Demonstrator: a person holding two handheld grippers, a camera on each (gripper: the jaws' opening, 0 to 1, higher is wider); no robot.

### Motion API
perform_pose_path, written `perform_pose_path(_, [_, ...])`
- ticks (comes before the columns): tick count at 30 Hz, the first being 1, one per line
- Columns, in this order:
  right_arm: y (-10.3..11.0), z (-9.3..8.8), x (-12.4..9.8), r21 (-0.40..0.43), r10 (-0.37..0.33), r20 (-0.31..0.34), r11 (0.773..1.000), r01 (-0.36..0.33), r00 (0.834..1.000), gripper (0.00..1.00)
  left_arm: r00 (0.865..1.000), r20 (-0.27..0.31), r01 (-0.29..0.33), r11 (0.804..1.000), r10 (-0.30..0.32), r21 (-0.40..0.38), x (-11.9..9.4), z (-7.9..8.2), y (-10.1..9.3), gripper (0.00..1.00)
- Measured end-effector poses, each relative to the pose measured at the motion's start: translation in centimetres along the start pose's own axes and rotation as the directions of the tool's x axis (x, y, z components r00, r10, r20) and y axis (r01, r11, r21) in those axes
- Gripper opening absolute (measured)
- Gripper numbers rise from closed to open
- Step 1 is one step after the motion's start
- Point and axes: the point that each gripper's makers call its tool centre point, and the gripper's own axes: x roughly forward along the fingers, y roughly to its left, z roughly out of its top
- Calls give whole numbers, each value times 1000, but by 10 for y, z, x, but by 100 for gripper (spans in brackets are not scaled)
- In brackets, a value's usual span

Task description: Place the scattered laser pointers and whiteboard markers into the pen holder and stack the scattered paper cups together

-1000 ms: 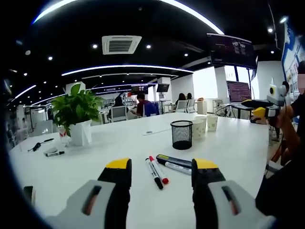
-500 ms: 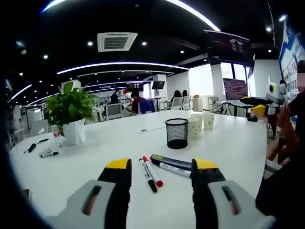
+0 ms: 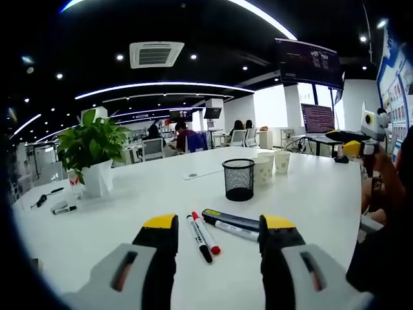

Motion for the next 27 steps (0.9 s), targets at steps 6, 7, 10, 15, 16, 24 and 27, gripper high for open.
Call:
perform_pose_path(6, [-1,1,-1,23,2,11,1000,-2,1000,60,1000,-9,13,1000,-12,12,9,2,-3,51])
perform_pose_path(7, [-1,1,-1,24,2,11,1000,-2,1000,60,1000,-9,15,1000,-15,12,10,2,-4,51])
perform_pose_path(10, [-1,1,-3,25,1,12,1000,-1,1000,60,1000,-11,15,1000,-15,9,11,2,-4,51])
perform_pose_path(15, [-5,1,-7,39,-2,23,999,2,1000,60,999,-31,12,1000,-12,-1,15,0,-4,51])
perform_pose_path(16, [-6,1,-7,39,-4,23,999,3,1000,60,999,-31,10,1000,-10,4,15,0,-4,51])
perform_pose_path(24, [-13,-4,-7,50,-16,0,999,16,1000,59,999,-43,4,1000,-4,1,19,-2,5,51])
perform_pose_path(27, [-12,0,-6,41,-18,5,999,18,1000,59,997,-76,11,1000,-10,13,25,-10,6,51])
